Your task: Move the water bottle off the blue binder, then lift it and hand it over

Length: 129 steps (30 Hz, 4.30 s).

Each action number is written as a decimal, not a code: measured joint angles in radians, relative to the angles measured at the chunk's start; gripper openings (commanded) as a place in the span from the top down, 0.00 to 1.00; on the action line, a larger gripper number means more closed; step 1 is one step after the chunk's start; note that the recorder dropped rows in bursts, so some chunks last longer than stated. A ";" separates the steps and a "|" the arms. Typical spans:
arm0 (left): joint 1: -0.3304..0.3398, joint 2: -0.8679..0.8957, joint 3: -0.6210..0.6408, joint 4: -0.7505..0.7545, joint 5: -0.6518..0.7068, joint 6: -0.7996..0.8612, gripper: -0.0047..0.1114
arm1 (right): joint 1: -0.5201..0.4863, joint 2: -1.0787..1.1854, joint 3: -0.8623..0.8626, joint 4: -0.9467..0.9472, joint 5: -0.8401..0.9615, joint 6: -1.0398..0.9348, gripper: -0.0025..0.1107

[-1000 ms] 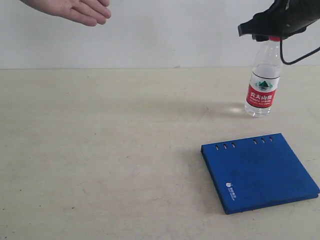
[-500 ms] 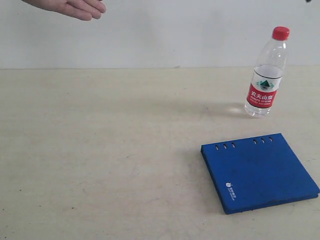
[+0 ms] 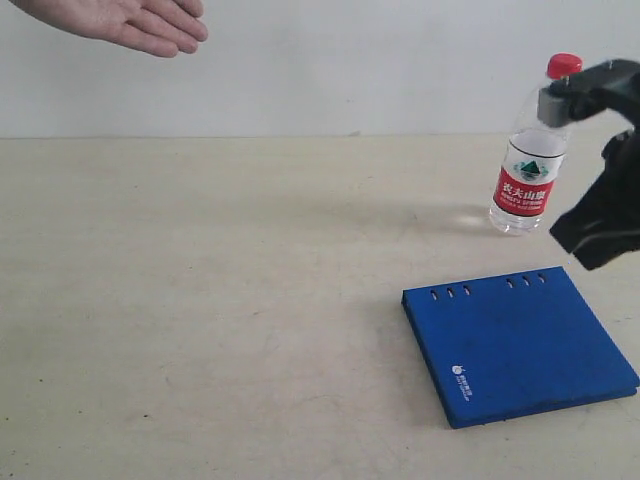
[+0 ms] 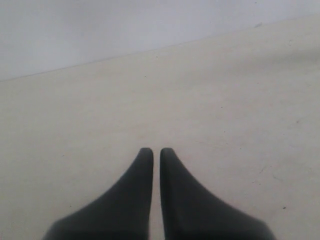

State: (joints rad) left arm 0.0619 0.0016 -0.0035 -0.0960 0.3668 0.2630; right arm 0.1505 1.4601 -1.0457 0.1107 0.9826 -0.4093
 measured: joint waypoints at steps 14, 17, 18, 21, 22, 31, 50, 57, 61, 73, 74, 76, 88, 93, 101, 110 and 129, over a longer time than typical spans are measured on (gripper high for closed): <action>0.000 0.000 0.000 0.153 0.000 0.099 0.92 | 0.000 0.002 0.143 -0.007 -0.219 0.023 0.40; 0.000 0.000 0.000 0.253 0.000 0.134 0.92 | 0.000 0.002 0.143 -0.007 -0.224 0.032 0.40; 0.000 0.000 0.000 0.268 0.000 0.139 0.92 | 0.000 0.002 0.143 -0.007 -0.229 0.032 0.40; 0.000 0.000 0.000 0.293 -0.002 0.143 0.92 | 0.000 0.002 0.143 -0.007 -0.243 0.047 0.40; 0.000 0.000 0.000 0.298 -0.002 0.146 0.92 | 0.000 0.002 0.143 -0.007 -0.250 0.055 0.40; 0.000 0.000 0.000 0.304 -0.136 0.148 0.92 | 0.000 0.002 0.145 -0.074 -0.222 0.185 0.40; 0.000 0.000 0.000 -0.436 -0.409 -1.118 0.92 | -0.316 0.192 0.149 0.447 -0.126 -0.087 0.40; 0.000 0.000 0.000 -0.440 -0.638 -1.207 0.92 | -0.360 0.190 0.149 0.475 -0.128 -0.095 0.40; 0.000 0.000 0.000 -0.440 -0.745 -1.210 0.92 | -0.361 0.190 0.149 0.478 -0.128 -0.095 0.40; 0.000 0.000 0.000 -0.397 -0.758 -1.173 0.92 | -0.361 0.190 0.149 0.480 -0.128 -0.095 0.40; 0.000 0.000 0.000 -0.359 -0.747 -1.158 0.92 | -0.361 0.190 0.149 0.480 -0.130 -0.095 0.40; -0.003 0.000 -0.017 -0.187 -0.644 -1.173 0.92 | -0.361 0.190 0.149 0.482 -0.130 -0.095 0.40; -0.284 0.985 -0.496 1.114 -0.677 -1.444 0.92 | -0.361 0.190 0.149 0.470 -0.100 -0.113 0.40; -0.365 1.404 -0.565 1.220 -0.832 -1.505 0.79 | -0.421 0.228 0.149 0.475 -0.121 -0.080 0.40; -0.372 1.692 -0.576 1.121 -1.082 -1.620 0.43 | -0.437 0.362 0.119 0.594 -0.124 -0.266 0.40; -0.372 1.806 -0.585 1.102 -1.216 -1.656 0.43 | -0.437 0.392 0.070 0.582 -0.153 -0.295 0.40; -0.372 1.892 -0.763 1.181 -1.298 -1.794 0.43 | -0.439 0.493 0.067 0.995 0.212 -0.652 0.40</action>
State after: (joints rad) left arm -0.3098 1.8932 -0.7667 1.0848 -0.9309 -1.5308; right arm -0.2887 1.9529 -0.9791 1.1053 1.1949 -1.0616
